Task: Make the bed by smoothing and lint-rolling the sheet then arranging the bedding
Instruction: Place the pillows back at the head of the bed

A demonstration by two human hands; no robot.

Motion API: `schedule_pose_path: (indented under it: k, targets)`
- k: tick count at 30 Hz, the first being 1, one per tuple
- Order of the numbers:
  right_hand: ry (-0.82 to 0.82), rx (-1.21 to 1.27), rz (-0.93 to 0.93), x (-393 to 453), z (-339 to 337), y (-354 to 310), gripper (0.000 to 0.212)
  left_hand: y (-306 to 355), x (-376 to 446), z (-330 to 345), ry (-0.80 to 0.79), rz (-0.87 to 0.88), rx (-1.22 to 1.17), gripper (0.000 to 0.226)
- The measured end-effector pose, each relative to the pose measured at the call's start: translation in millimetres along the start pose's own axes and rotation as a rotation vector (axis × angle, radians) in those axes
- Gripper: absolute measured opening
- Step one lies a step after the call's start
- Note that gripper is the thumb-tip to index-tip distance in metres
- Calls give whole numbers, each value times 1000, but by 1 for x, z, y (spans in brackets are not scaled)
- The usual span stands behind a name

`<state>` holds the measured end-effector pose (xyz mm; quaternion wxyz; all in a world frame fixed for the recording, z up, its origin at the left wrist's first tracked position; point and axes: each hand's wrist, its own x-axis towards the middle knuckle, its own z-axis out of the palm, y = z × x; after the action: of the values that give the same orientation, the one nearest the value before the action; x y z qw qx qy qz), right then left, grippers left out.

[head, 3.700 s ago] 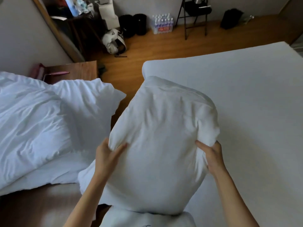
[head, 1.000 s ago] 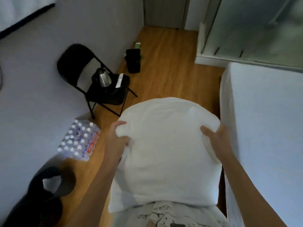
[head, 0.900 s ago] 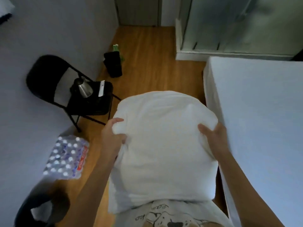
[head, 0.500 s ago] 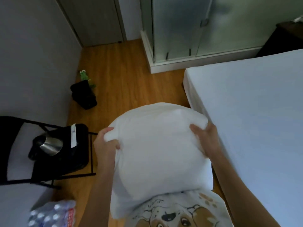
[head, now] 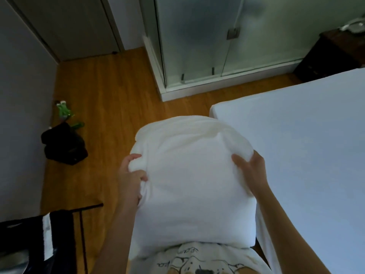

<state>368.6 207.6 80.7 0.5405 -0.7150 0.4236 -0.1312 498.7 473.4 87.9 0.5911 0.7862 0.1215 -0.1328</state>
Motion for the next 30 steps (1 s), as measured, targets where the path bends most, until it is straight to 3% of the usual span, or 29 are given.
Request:
schedule_pose_path:
  k: [9,16,21,26,30]
  targets:
    - [279,-7,103,210,49,-79,60,146,254,146,-287,94,18,52]
    - [481,52,170,355,61,-146,38,260,399,269,-448,195,150,50]
    - [586,104,222,483,62,-150,48,316,486,395,-541,199,198,48]
    - [706,139,271,632,33,-168,41,404,566,551,-612,300,252,47]
    - [821,158,327,712,-13,-197,32,467,597,652,-759,330,312,49]
